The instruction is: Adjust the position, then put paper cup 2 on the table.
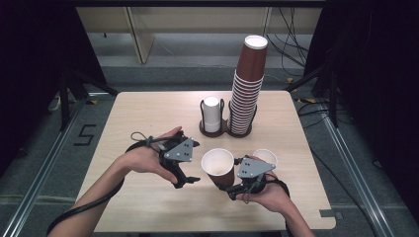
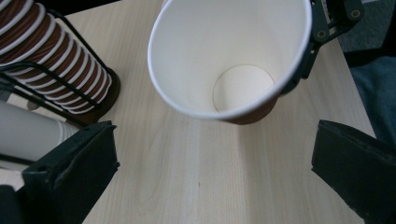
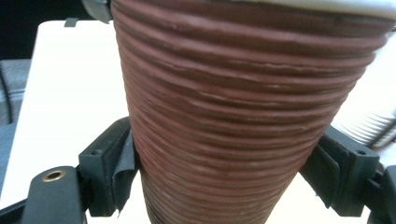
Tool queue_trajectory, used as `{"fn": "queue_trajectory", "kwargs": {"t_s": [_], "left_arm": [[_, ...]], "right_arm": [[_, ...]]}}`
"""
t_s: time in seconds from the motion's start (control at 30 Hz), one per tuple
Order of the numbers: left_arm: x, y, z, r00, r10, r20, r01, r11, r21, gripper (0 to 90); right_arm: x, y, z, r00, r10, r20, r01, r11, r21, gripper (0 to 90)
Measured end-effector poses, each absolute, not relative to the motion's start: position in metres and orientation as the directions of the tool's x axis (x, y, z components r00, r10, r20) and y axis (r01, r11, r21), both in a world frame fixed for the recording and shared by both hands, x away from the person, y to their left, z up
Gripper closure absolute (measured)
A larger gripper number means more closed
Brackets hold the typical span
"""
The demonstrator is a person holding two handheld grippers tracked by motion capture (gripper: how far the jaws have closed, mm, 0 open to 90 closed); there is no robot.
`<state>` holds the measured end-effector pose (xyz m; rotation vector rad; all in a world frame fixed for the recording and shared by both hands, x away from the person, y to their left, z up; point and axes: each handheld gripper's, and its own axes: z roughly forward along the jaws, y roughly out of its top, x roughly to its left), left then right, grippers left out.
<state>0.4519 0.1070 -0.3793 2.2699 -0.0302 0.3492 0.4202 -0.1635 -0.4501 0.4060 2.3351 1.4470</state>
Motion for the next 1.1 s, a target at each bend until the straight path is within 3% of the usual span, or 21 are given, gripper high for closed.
{"fn": "queue_trajectory", "kwargs": {"t_s": [0.17,0.53,0.83,1.1], "left_arm": [[0.446,0.121,-0.391,0.945,0.21,0.249,-0.073,-0.609,0.79,0.4],[0.444,0.144,-0.411,0.883,0.42,0.208,0.035,-0.501,0.865,1.8],[0.441,0.145,-0.435,0.835,0.522,0.175,0.09,-0.443,0.892,2.0],[0.441,0.144,-0.446,0.812,0.553,0.187,0.097,-0.445,0.89,2.1]], "right_arm": [[0.418,-0.169,-0.451,-0.868,0.484,-0.109,0.101,0.387,0.917,19.3],[0.42,-0.178,-0.449,-0.834,0.542,-0.104,0.087,0.314,0.945,19.1],[0.422,-0.188,-0.446,-0.81,0.58,-0.087,0.098,0.28,0.955,19.1],[0.423,-0.198,-0.441,-0.787,0.612,-0.075,0.098,0.244,0.965,19.0]]}}
